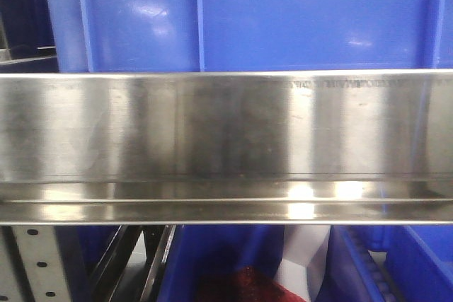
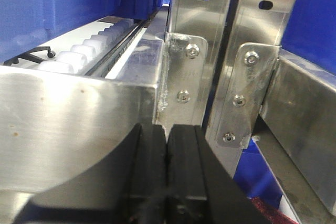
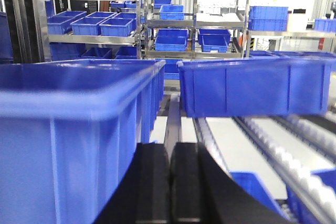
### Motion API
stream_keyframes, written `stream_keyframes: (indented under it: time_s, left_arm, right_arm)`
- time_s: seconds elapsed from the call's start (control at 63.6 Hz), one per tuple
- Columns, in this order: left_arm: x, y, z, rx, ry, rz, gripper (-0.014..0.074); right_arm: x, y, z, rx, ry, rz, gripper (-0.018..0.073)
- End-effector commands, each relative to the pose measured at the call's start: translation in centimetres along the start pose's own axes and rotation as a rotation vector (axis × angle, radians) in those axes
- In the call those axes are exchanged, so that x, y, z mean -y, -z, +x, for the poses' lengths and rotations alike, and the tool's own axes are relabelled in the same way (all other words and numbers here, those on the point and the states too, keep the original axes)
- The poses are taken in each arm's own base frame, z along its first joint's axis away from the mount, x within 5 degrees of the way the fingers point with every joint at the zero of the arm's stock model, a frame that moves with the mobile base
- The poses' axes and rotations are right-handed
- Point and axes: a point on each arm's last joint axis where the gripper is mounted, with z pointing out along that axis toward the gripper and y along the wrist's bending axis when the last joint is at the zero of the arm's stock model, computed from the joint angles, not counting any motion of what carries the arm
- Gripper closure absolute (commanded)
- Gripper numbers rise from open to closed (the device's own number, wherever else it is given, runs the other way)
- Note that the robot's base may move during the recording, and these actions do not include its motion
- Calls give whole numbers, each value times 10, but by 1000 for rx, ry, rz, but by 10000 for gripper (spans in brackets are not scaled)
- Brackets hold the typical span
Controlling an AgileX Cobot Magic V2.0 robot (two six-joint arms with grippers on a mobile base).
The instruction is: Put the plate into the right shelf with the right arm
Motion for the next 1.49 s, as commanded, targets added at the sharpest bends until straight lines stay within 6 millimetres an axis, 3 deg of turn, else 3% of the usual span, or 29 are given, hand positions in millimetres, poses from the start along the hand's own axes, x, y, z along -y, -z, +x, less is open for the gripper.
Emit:
stream_keyframes:
  time_s: [0.0,0.267,0.786,1.478]
  left_arm:
    - [1,-1,-4,72,8,15,643]
    - [1,-1,-4,72,8,15,643]
    - [1,-1,-4,72,8,15,643]
    - [1,-1,-4,72,8,15,643]
  right_arm:
    - [2,1,-1,102,-4,22,502]
    - [8,-9,45,67,3,46,502]
    - [14,-17,103,-31,75,68,502]
    - [12,-16,111,-118,89,24,502]
